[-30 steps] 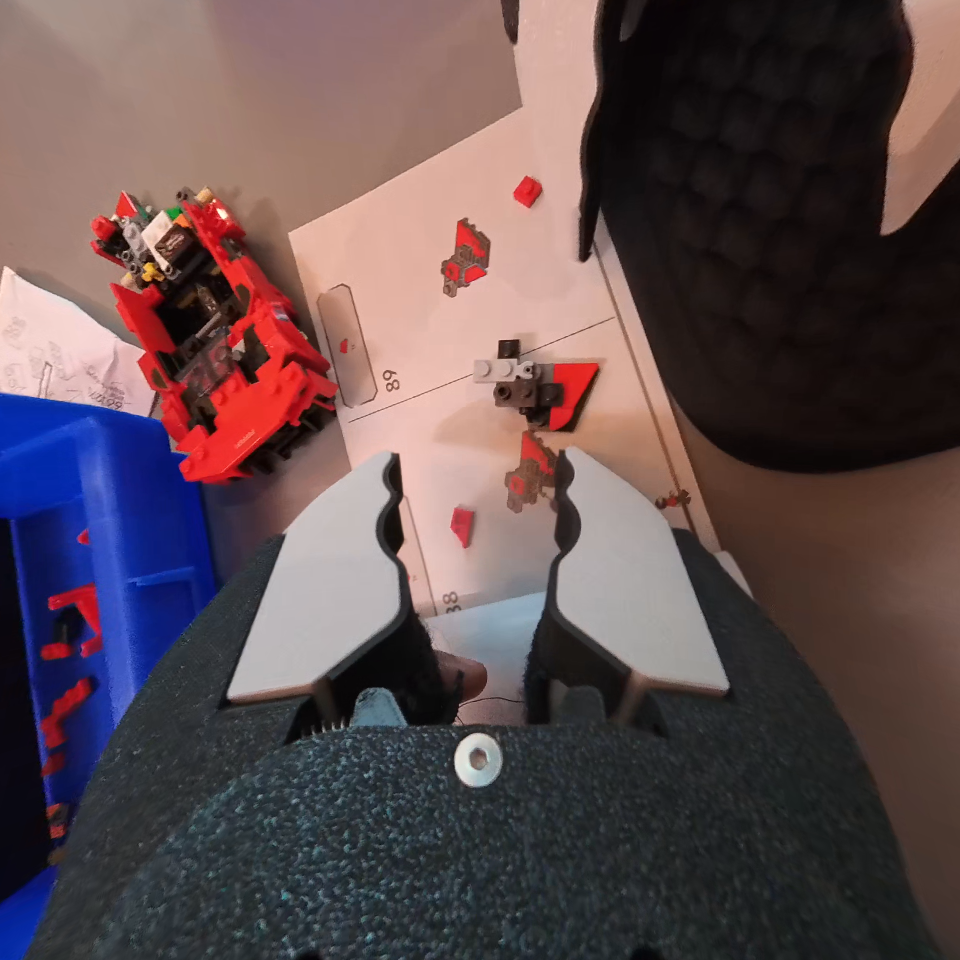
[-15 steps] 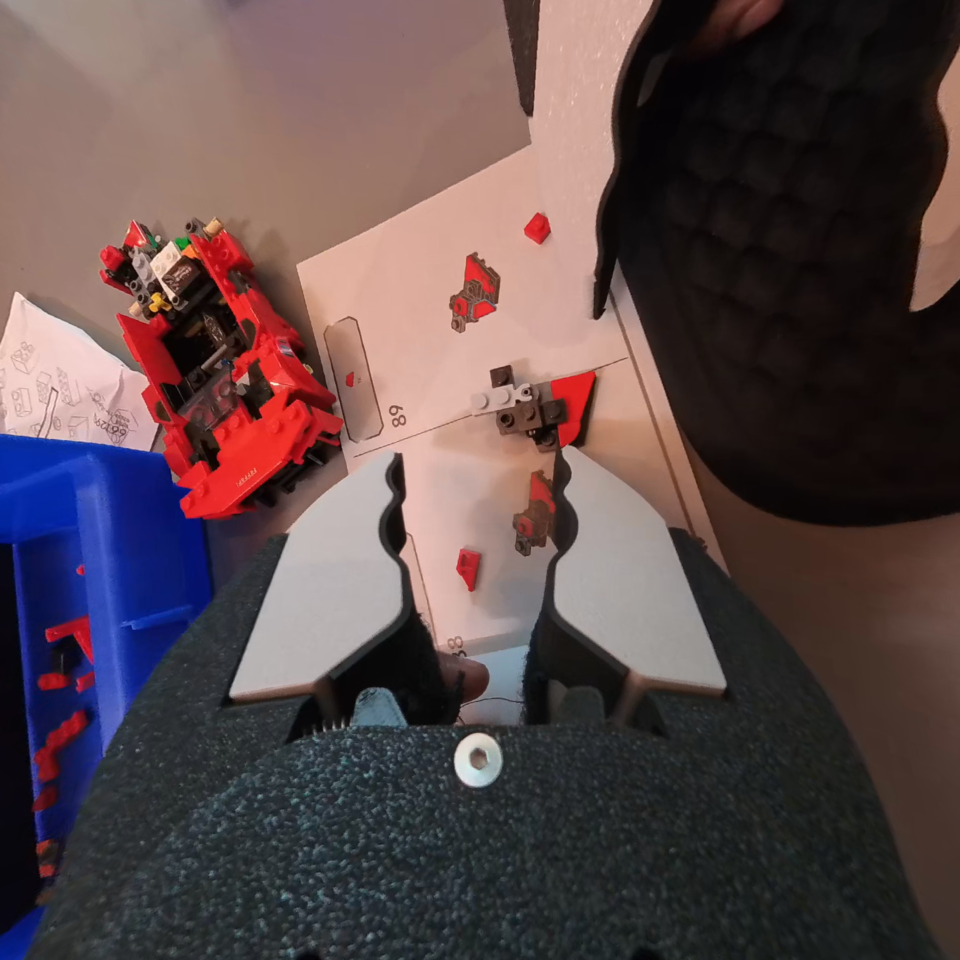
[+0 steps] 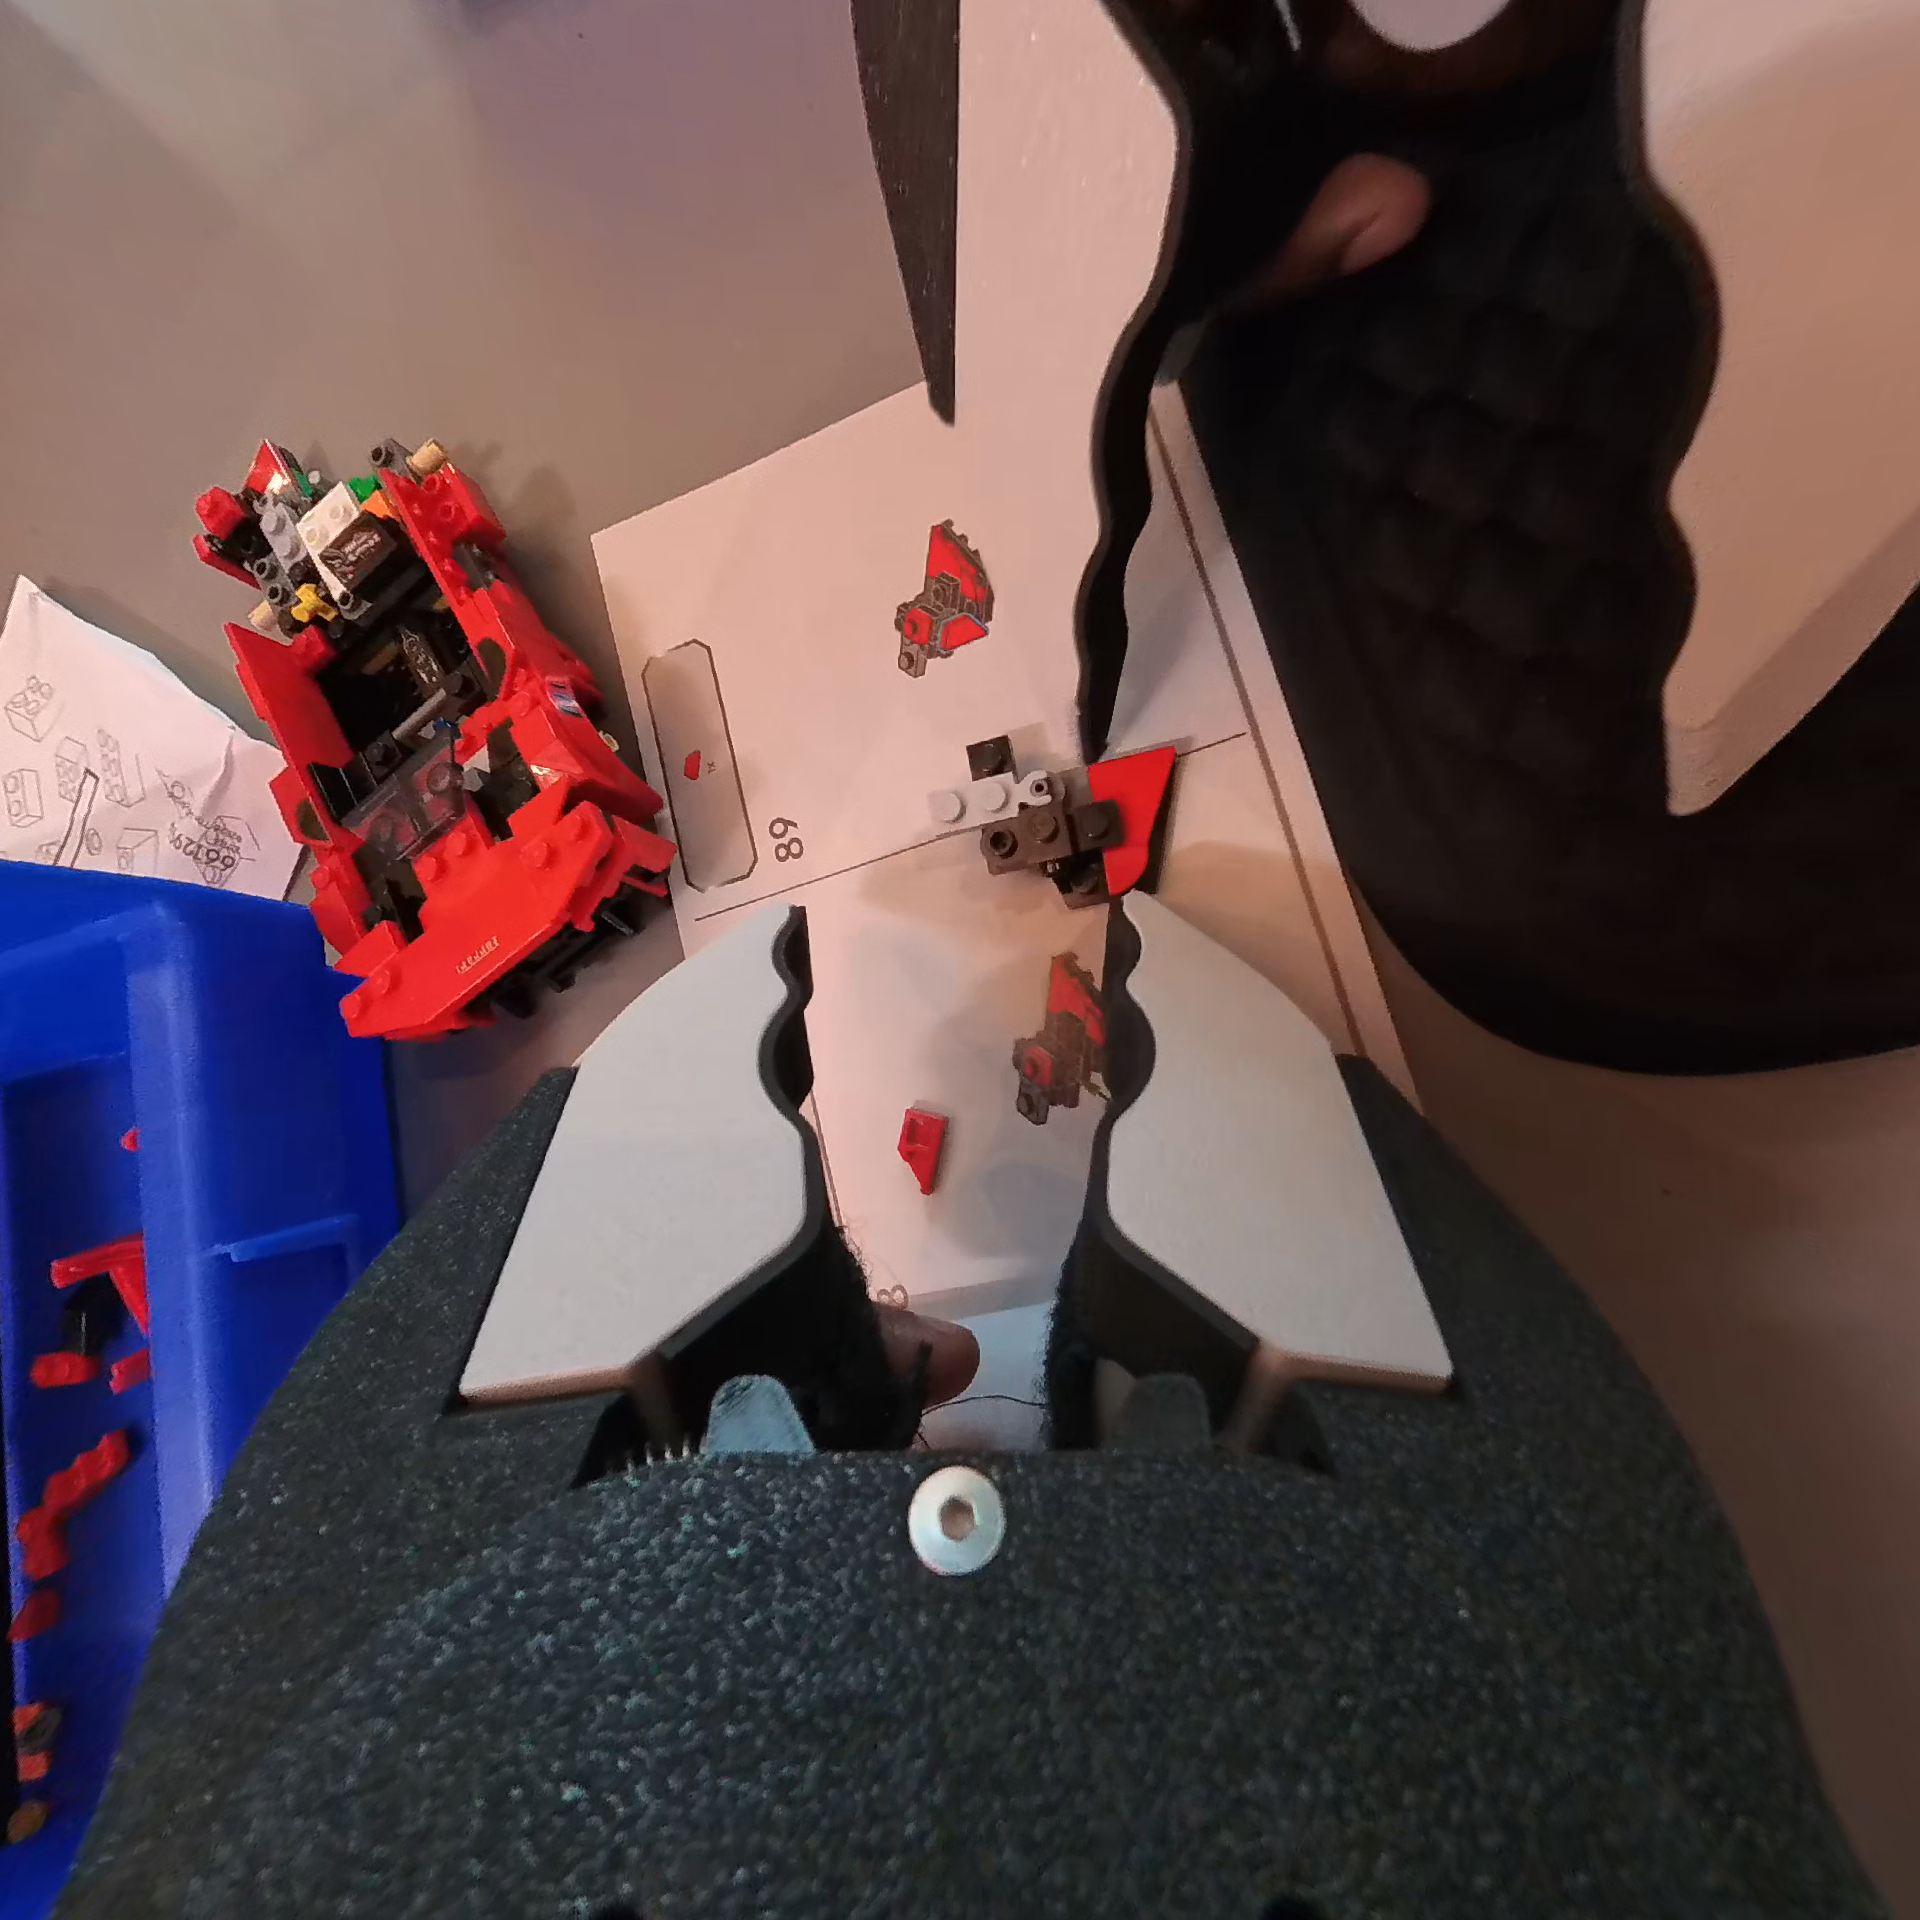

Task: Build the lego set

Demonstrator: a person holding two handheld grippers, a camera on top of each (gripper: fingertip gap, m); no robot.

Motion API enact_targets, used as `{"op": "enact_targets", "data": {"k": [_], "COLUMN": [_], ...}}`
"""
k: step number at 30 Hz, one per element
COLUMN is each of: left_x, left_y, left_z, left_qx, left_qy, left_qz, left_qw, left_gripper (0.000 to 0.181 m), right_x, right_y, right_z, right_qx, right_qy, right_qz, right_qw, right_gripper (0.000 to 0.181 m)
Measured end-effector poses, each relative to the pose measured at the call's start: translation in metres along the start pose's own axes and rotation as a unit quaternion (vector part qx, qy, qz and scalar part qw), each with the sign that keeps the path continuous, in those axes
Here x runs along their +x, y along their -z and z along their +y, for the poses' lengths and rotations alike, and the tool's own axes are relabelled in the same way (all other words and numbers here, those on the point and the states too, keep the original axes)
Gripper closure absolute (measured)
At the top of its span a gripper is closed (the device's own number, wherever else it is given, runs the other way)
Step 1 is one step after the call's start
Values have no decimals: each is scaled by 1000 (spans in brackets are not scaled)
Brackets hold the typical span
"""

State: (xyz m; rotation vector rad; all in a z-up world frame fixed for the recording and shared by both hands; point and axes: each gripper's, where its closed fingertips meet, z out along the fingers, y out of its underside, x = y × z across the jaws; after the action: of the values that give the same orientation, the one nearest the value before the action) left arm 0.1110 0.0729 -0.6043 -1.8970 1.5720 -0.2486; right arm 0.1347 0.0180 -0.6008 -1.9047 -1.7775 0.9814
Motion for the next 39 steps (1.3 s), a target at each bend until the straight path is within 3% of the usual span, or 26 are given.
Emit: {"op": "enact_targets", "data": {"k": [4,7,11,15,22,28,39], "left_x": [0,-1,-1,-2,-3,0,3], "left_y": [0,1,8,18,36,29,21], "left_z": [0,2,4,1,-4,2,0], "left_qx": [3,-1,0,12,38,36,64], "left_qy": [3,2,1,11,22,25,38], "left_qz": [1,-1,-5,-11,-28,-20,-1], "left_qw": [1000,1000,1000,1000,999,999,997], "left_gripper": [128,127,128,130,133,133,140], "right_x": [0,5,40,52,55,56,59], "right_y": [1,21,73,69,45,41,41], "right_z": [-1,-3,6,25,39,38,38], "right_qx": [6,27,52,-3,-56,-70,-81], "right_qy": [-3,13,4,-6,-52,-79,-25], "right_qz": [-6,8,90,102,139,171,175], "right_qw": [1000,1000,995,995,987,980,981], "right_gripper": [101,115,155,169,160,164,173]}}
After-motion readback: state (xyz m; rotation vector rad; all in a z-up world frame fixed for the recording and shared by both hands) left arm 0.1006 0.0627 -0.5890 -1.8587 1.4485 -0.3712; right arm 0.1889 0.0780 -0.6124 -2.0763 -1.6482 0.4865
